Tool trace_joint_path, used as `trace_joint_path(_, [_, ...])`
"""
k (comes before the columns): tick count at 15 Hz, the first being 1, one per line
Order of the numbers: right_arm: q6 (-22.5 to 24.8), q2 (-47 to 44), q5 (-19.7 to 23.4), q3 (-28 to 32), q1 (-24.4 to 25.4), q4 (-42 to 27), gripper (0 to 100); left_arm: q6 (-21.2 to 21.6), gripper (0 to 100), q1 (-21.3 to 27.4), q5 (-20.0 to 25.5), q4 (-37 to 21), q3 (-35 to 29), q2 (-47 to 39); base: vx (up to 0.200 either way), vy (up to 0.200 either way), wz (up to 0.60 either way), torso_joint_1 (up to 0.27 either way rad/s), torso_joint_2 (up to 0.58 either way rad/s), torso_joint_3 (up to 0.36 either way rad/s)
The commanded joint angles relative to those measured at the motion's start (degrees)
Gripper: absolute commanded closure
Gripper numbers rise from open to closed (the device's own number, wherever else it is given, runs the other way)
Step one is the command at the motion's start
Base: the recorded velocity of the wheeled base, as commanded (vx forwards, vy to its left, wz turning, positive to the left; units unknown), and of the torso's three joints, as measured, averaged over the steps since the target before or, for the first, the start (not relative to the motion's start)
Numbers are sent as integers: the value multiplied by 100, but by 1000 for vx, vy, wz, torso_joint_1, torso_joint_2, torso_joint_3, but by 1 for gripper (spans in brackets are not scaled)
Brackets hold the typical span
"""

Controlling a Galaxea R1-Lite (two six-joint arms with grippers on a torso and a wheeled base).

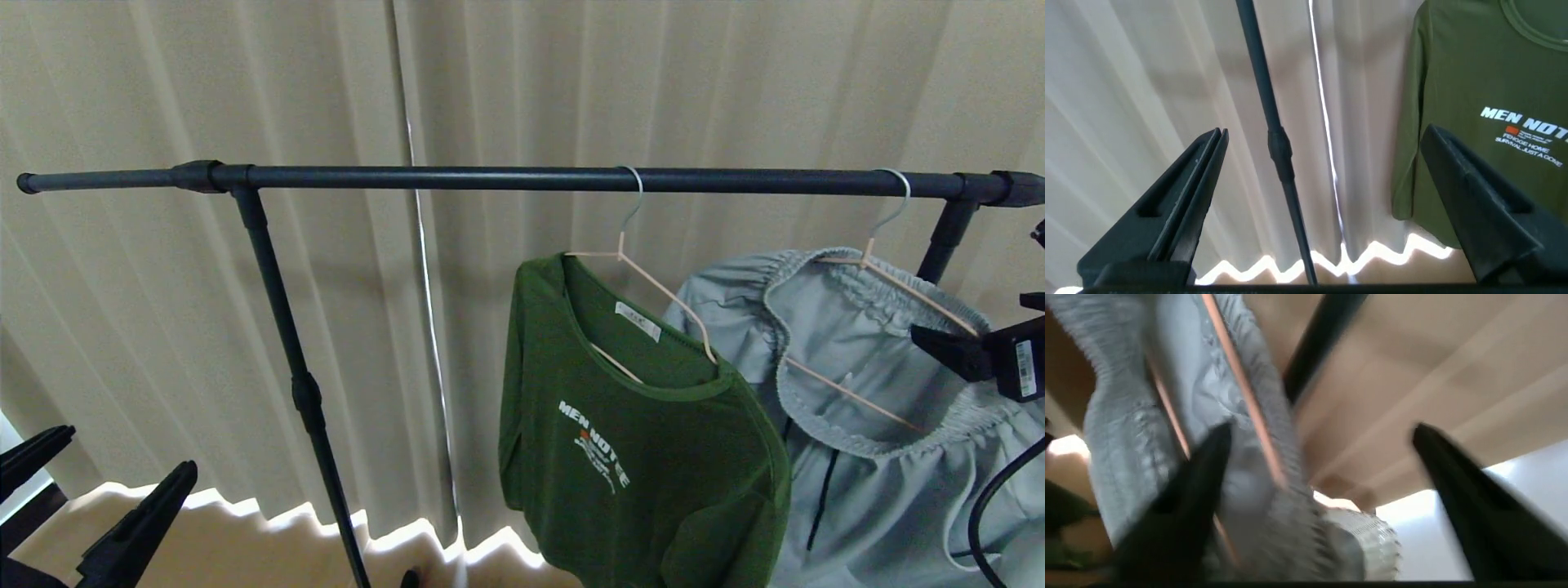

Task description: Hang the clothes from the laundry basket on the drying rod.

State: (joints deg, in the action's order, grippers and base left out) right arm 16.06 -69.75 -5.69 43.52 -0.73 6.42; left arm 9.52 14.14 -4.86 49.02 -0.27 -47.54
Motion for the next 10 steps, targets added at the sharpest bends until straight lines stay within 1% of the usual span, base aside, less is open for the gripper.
trace_joint_path(1, [-85,445,429,-467,29,360,0,6,0,-52,-41,-85,27,272,0,0,0,0,0,0])
trace_joint_path(3, [-182,656,754,-819,29,702,0,6,0,-377,-41,-349,27,386,0,0,0,0,0,0])
trace_joint_path(5, [-401,964,815,-1100,29,1168,0,6,0,-948,-41,-499,27,492,0,0,0,0,0,0])
trace_joint_path(6, [-489,1210,815,-1241,29,1274,0,-3,0,-1194,-41,-507,27,615,0,0,0,0,0,0])
trace_joint_path(8, [-542,1781,824,-1487,29,1265,0,-20,0,-1537,-50,-753,27,940,0,0,0,0,0,0])
trace_joint_path(9, [-542,2265,824,-1733,29,1203,0,-135,0,-1766,-50,-1237,27,1318,0,0,0,0,0,0])
trace_joint_path(10, [-524,2765,815,-1979,38,1159,0,-223,0,-1898,-50,-1896,27,1775,0,0,0,0,0,0])
